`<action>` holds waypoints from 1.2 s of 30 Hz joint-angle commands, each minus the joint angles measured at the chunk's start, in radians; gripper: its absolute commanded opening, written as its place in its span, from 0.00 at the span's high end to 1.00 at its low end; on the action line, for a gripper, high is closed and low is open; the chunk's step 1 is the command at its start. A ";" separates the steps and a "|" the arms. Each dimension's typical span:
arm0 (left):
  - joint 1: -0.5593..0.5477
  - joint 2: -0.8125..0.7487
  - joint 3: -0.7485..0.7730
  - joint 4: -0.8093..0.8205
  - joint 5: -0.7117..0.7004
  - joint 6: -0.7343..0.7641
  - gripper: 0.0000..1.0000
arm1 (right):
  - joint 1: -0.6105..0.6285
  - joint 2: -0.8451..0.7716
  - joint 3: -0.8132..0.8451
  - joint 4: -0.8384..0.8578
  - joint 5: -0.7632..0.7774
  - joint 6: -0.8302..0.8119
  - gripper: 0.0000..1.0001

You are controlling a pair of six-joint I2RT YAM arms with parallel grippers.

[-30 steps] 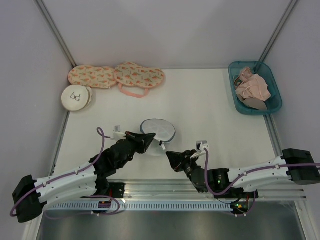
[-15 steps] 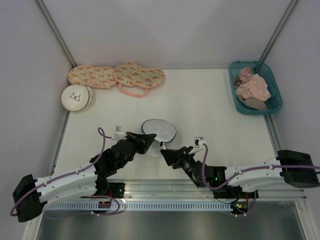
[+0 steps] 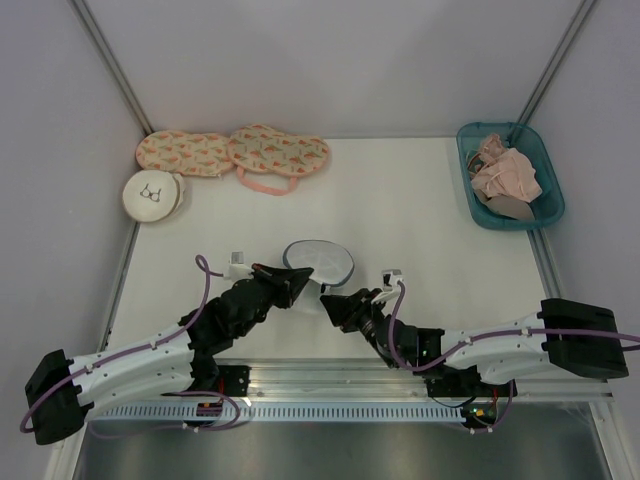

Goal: Unzip the laundry bag and remove the bra

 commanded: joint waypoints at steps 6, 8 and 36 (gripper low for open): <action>-0.009 0.001 0.009 0.087 0.033 -0.039 0.98 | -0.029 0.031 0.050 0.025 0.003 -0.020 0.64; -0.012 0.000 0.007 0.087 0.035 -0.036 0.98 | -0.035 0.031 0.056 0.026 0.003 -0.031 0.65; -0.014 -0.236 -0.131 0.054 0.033 0.229 0.98 | -0.045 -0.087 0.228 -0.632 -0.173 -0.142 0.99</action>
